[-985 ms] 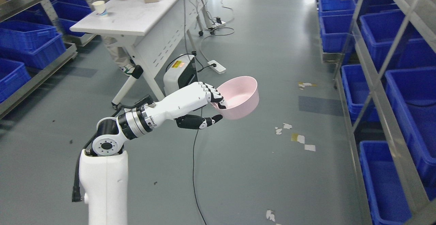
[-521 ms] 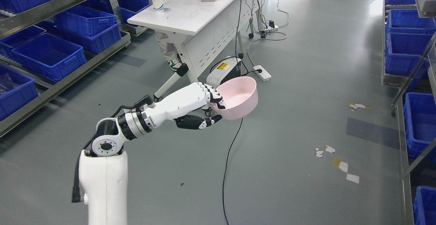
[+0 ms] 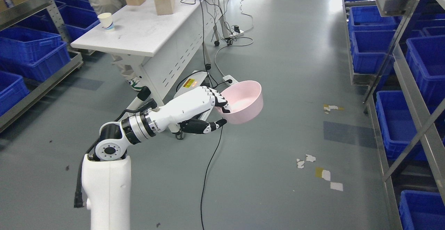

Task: Stack pink IKEA bowl on shelf middle layer
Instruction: 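Hold the pink bowl raised in the left hand while driving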

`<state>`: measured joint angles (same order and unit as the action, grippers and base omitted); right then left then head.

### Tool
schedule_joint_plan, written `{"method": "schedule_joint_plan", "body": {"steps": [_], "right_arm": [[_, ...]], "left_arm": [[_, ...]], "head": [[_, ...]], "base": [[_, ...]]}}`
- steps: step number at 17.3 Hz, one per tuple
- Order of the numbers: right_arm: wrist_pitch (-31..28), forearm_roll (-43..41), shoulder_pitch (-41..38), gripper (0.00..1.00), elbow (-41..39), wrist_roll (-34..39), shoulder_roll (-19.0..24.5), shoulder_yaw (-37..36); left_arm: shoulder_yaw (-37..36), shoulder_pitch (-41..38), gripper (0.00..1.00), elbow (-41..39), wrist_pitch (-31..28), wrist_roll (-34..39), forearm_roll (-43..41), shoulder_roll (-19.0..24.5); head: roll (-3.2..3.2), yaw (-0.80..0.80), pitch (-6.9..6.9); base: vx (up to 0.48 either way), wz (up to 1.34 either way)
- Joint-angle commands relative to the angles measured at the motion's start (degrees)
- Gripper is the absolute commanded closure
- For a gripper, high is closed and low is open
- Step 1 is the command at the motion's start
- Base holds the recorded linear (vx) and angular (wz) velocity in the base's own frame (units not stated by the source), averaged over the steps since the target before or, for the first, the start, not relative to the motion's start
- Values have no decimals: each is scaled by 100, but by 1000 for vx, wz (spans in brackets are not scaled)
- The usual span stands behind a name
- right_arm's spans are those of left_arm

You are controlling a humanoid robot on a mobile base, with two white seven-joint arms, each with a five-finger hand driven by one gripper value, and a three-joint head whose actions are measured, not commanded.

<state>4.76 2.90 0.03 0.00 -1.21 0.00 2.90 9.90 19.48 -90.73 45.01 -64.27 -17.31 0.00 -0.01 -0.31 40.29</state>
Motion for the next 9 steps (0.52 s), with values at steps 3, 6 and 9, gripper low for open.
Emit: {"method": "schedule_joint_plan", "body": {"steps": [3,6,9], "right_arm": [[-1,0,-126,0,-100,-28,-100,0],[-1,0,-126,0,-100,-28,-100,0],[-1,0,-126,0,-100,-28,-100,0]], "left_arm": [[-23,-6,99,126,-1,2,-18,100],[21,3,99,126,-1,2,-18,100],[39,3,99,117,-1,2,-9,100]], "head": [[0,0,0],[0,0,0],[0,0,0]], "base": [[248,-332],[217,-306],[216,-253]]}}
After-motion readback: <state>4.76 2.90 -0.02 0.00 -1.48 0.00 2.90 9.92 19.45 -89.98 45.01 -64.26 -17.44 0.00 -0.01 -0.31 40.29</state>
